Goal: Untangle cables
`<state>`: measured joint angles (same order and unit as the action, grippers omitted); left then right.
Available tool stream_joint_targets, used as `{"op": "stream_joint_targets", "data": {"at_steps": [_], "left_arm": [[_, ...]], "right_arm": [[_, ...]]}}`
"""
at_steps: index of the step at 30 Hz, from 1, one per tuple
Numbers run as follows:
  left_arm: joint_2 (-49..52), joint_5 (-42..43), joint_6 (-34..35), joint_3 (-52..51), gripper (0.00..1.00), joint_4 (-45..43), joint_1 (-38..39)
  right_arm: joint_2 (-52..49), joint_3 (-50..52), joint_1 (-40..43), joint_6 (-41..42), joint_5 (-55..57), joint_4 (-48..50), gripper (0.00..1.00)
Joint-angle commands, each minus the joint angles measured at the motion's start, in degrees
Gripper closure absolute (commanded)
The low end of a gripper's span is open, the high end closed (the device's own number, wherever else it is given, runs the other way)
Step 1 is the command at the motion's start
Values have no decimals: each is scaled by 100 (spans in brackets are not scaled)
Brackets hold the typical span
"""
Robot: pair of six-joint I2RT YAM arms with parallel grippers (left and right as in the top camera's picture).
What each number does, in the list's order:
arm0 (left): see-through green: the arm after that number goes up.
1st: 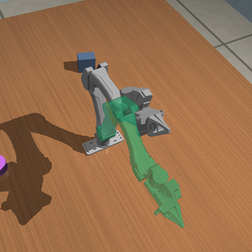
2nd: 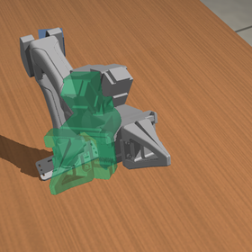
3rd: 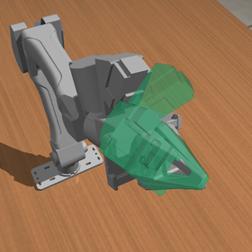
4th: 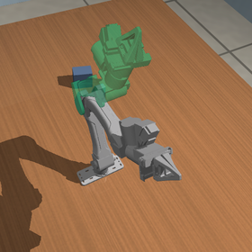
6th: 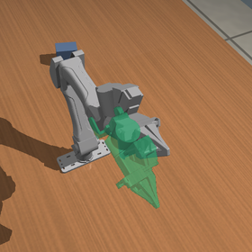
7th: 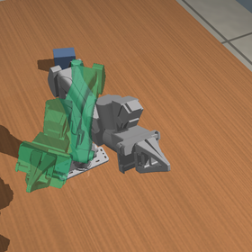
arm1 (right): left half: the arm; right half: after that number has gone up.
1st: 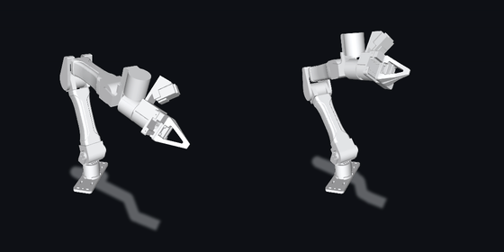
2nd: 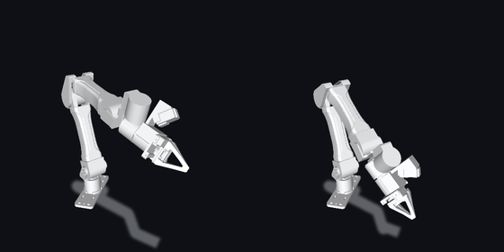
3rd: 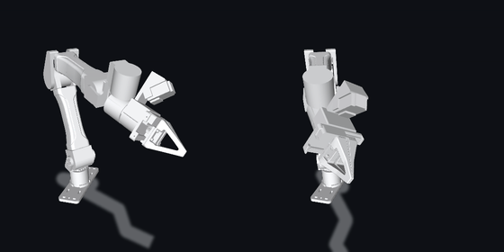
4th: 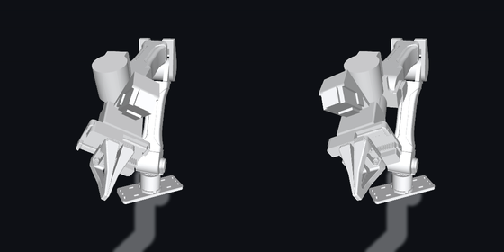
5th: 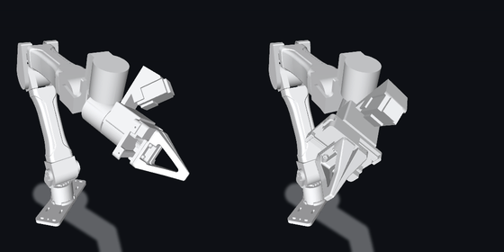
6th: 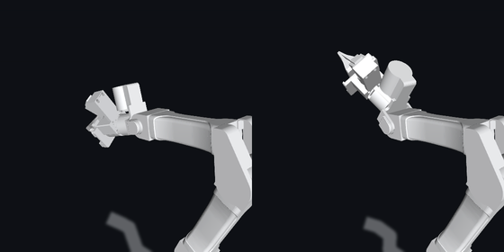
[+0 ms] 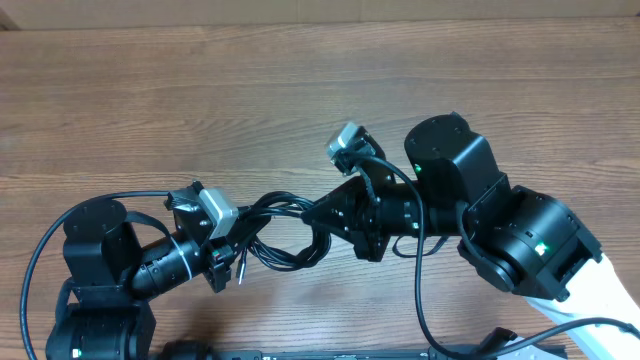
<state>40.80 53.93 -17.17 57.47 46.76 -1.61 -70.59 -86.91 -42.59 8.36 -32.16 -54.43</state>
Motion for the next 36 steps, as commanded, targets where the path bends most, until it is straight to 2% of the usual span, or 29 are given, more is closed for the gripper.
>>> {"op": "stream_joint_targets", "data": {"at_steps": [1, 13, 17, 18, 20, 22, 23, 24, 27, 30, 33, 35, 36], "left_arm": [[-31, -15, -175, 26, 96, -28, -24], [-31, -52, -188, 26, 96, -33, -24], [-31, -50, -212, 26, 96, -57, -24], [-31, -50, -212, 26, 96, -66, -24], [-31, -7, -212, 26, 96, -74, -24], [-31, 127, -212, 26, 96, -72, -24], [-31, 219, -214, 26, 96, -72, -24], [-31, 308, -214, 26, 96, -72, -24], [-31, 553, -216, 26, 96, -96, -24], [-31, 850, -212, 26, 96, -140, -24], [-31, 1049, -153, 28, 96, -157, -24], [-31, 1047, 13, 26, 96, -177, -24], [-31, 1047, 76, 28, 96, -181, -24]], "right_arm": [[120, -199, 168, 42, 632, -177, 96], [120, -199, 223, 452, 2164, -417, 96], [120, -199, 223, 538, 2197, -472, 95], [118, -199, 223, 535, 2188, -490, 90], [107, -199, 223, 535, 2184, -487, 61], [92, -199, 223, 535, 2179, -466, 50], [81, -199, 223, 535, 2151, -446, 38], [68, -199, 223, 535, 2083, -422, 33], [4, -199, 223, 476, 1729, -345, 27], [-87, -199, 221, 203, 1438, -291, 28], [-186, -199, 216, -177, 1027, -234, 34], [-234, -199, 216, -485, 623, -186, 46], [-258, -199, 216, -570, 503, -153, 65]]}}
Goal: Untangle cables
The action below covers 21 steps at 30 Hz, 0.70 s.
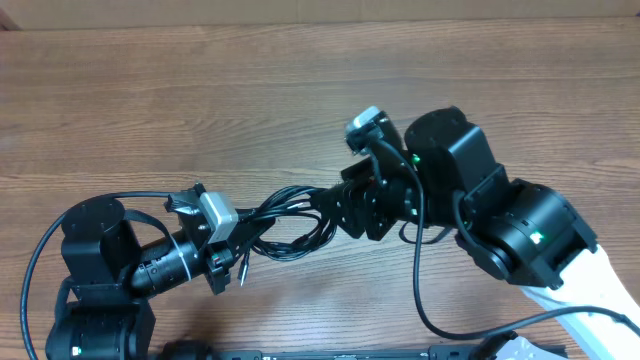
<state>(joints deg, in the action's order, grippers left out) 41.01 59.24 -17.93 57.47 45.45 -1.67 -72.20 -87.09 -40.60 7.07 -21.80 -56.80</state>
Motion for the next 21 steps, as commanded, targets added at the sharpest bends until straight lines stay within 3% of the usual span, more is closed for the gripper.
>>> {"op": "stream_joint_targets", "data": {"at_steps": [1, 2, 8, 16, 21], "left_arm": [[-52, 516, 179, 28, 96, -50, -17], [-52, 516, 216, 26, 95, -48, -17], [-52, 516, 280, 26, 91, -46, -17], [-52, 509, 275, 26, 88, -44, -17], [-52, 487, 275, 28, 88, -44, -17]], "right_arm": [[-109, -181, 17, -437, -531, 118, 80], [-116, -181, 17, -437, -529, 151, 96], [-127, -181, 20, -308, -291, 295, 96], [-127, -181, 20, 1252, 1731, 363, 96], [-127, -181, 20, 1458, 2052, 398, 96]]}}
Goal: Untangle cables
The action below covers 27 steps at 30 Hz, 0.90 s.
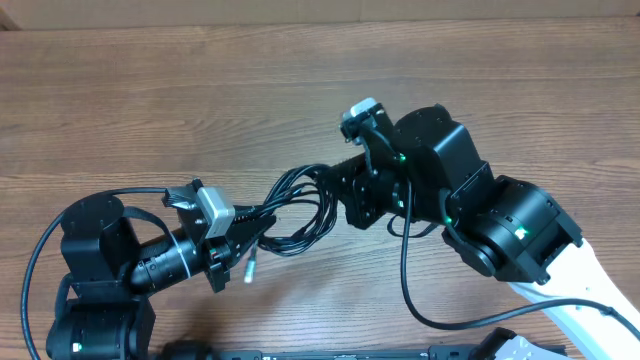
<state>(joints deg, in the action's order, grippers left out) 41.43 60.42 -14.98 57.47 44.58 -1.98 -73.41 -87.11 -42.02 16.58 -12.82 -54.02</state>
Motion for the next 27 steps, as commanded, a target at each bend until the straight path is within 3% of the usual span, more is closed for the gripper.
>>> {"op": "stream_joint_targets", "data": {"at_steps": [1, 18, 24, 27], "left_arm": [[-94, 367, -22, 26, 87, 42, 13], [-94, 254, -22, 26, 87, 46, 13], [-94, 236, -24, 26, 86, 44, 13], [-94, 144, -26, 28, 79, 46, 13]], "right_arm": [[-7, -179, 162, 599, 1207, 116, 96], [-7, -179, 162, 1945, 2203, -116, 96], [-7, -179, 162, 1473, 1794, -44, 96], [0, -179, 160, 953, 1296, 90, 96]]}}
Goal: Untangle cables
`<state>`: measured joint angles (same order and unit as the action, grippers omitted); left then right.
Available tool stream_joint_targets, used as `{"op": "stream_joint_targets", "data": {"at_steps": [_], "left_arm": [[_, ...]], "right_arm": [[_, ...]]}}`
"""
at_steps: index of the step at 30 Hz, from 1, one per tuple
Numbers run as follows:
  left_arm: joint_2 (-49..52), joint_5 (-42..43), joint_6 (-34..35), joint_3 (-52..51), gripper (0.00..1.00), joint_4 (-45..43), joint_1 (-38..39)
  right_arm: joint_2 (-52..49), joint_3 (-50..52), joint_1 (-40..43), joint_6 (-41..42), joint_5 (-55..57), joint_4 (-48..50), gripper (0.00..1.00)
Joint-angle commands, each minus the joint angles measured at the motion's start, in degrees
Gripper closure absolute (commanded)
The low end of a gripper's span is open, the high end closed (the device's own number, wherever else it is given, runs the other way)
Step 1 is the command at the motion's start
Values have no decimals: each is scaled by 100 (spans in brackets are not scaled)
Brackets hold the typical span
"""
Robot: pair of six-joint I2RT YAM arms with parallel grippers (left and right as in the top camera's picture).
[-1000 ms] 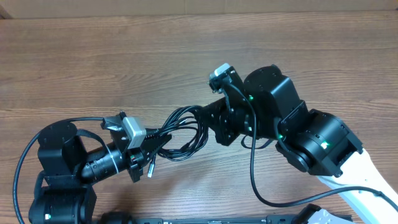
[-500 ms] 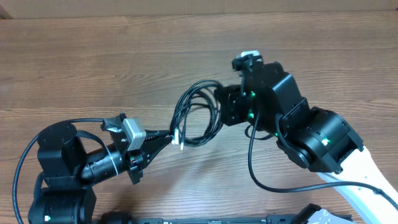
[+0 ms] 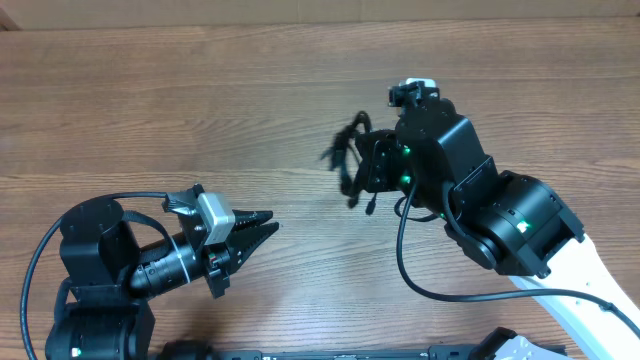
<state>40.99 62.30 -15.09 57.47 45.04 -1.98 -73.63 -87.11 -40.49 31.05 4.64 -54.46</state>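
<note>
The black cable bundle (image 3: pixel 345 165) is a motion-blurred clump at the tip of my right gripper (image 3: pixel 362 168), which is shut on it just right of the table's middle. A short end dangles below the clump. My left gripper (image 3: pixel 264 226) is at the lower left, pointing right, with its fingers (image 3: pixel 256 216) spread and nothing between them. About a hand's width of bare wood lies between the left fingertips and the cables.
The wooden table (image 3: pixel 150 100) stretches to the back and left. The left arm's own black supply cable (image 3: pixel 45 250) loops around its base at the lower left. The right arm's supply cable (image 3: pixel 405 270) hangs down toward the front edge.
The cables have left my left gripper, which now stands open and empty. My right gripper has moved up and to the right with the whole bundle in it.
First both grippers held the tangled bundle close together near the front middle. Then the right gripper was farther right and back, the cables stretched between the two. Now the bundle is free of the left gripper and hangs from the right one alone.
</note>
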Motion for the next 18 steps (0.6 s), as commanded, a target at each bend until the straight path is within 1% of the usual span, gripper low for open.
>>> {"op": "stream_joint_targets", "data": {"at_steps": [1, 4, 6, 10, 13, 18], "left_arm": [[-50, -133, -15, 28, 77, 2, 13], [-50, -570, -72, 26, 72, 59, 13], [-50, -761, -295, 26, 70, 166, 13], [-50, -1250, -669, 26, 65, 426, 13], [-50, -1482, -682, 26, 63, 415, 13], [-50, -1731, -682, 26, 62, 144, 13]], "right_arm": [[22, -179, 7, -632, -614, 192, 96], [22, -179, 9, -1012, -1187, 411, 96], [22, -179, 9, -1163, -1541, 518, 96], [33, -179, 9, -1185, -2146, 575, 96], [33, -179, 9, -1185, -2640, 509, 96], [46, -179, 9, -1180, -3504, 426, 96]]}}
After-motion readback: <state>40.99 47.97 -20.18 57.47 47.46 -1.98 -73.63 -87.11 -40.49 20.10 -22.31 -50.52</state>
